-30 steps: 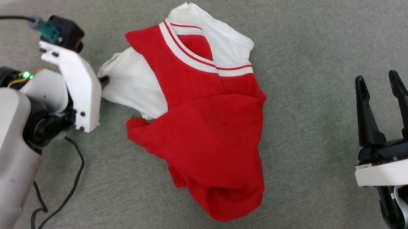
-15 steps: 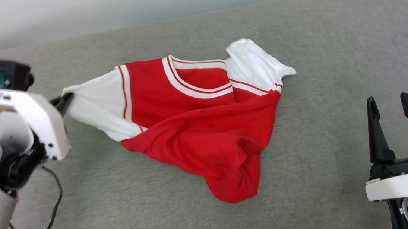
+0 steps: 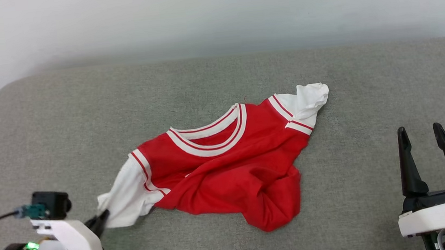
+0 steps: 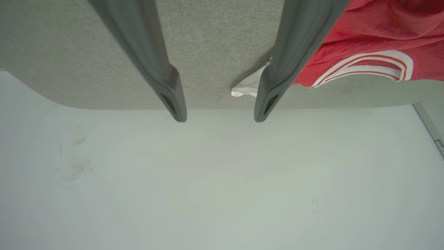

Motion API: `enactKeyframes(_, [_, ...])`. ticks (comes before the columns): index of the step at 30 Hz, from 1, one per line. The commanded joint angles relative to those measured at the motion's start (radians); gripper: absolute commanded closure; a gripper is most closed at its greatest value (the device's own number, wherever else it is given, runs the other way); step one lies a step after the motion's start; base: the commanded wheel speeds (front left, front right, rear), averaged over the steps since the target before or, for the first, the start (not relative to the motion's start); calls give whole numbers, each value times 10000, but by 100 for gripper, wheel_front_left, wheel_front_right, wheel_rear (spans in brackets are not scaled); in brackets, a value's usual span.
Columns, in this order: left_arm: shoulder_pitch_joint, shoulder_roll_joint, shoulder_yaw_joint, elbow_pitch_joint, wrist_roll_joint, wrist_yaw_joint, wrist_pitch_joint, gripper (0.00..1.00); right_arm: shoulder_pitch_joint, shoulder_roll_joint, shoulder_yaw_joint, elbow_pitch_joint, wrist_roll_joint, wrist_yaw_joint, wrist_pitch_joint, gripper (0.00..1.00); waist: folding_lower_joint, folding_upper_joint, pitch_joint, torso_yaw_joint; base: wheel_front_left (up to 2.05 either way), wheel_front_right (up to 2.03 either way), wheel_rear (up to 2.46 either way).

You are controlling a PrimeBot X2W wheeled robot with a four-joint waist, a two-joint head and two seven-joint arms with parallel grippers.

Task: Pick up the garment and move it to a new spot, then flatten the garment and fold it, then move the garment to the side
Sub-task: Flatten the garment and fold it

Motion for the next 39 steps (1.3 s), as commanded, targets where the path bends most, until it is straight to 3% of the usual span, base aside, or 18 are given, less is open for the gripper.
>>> enactKeyframes(1, [124, -93, -34, -43, 55, 66, -131, 0, 124, 13, 4, 32, 24, -3, -20, 0, 3, 0, -43, 32, 0, 0, 0])
enactKeyframes(6, [102, -478, 72, 106, 416, 115, -1238, 0, 173, 13, 29, 77, -3, -3, -20, 0, 3, 0, -158, 76, 0, 0, 0])
enactKeyframes(16, [-217, -961, 506, -64, 1868, 357, -4446, 0, 255, 13, 130, -169, -160, -3, -20, 0, 3, 0, -234, 268, 0, 0, 0])
enactKeyframes(21, [82, -1385, 522, -662, 2946, 690, -5086, 0, -171, -182, 546, -340, -547, -3, 282, 0, 3, 0, -132, 587, 0, 0, 0])
enactKeyframes(25, [313, -1981, 798, -1411, 3668, 988, -5153, 0, -982, -1488, 1694, -553, -151, -5, 1985, 0, 3, 0, 133, 966, 0, 0, 0])
enactKeyframes(28, [502, -2335, 923, -1855, 4143, 960, -5159, 0, -2026, -2780, 2668, -610, 606, -5, 4026, 0, 3, 0, 479, 1337, 0, 0, 0])
enactKeyframes(33, [342, -2799, 975, -2133, 4603, 593, -5163, 0, -3844, -5002, 4842, -422, 2075, -6, 7573, 0, 3, 0, 1100, 1987, 0, 0, 0])
enactKeyframes(37, [128, -3143, 945, -2096, 4769, 165, -5158, 0, -5315, -6211, 6254, -67, 3175, -8, 9568, 0, 3, 0, 1590, 2567, 0, 0, 0])
enactKeyframes(39, [-12, -3315, 937, -2042, 4850, -3, -5143, 0, -5929, -6517, 6676, 194, 3514, -6, 10122, 0, 3, 0, 1829, 2840, 0, 0, 0])
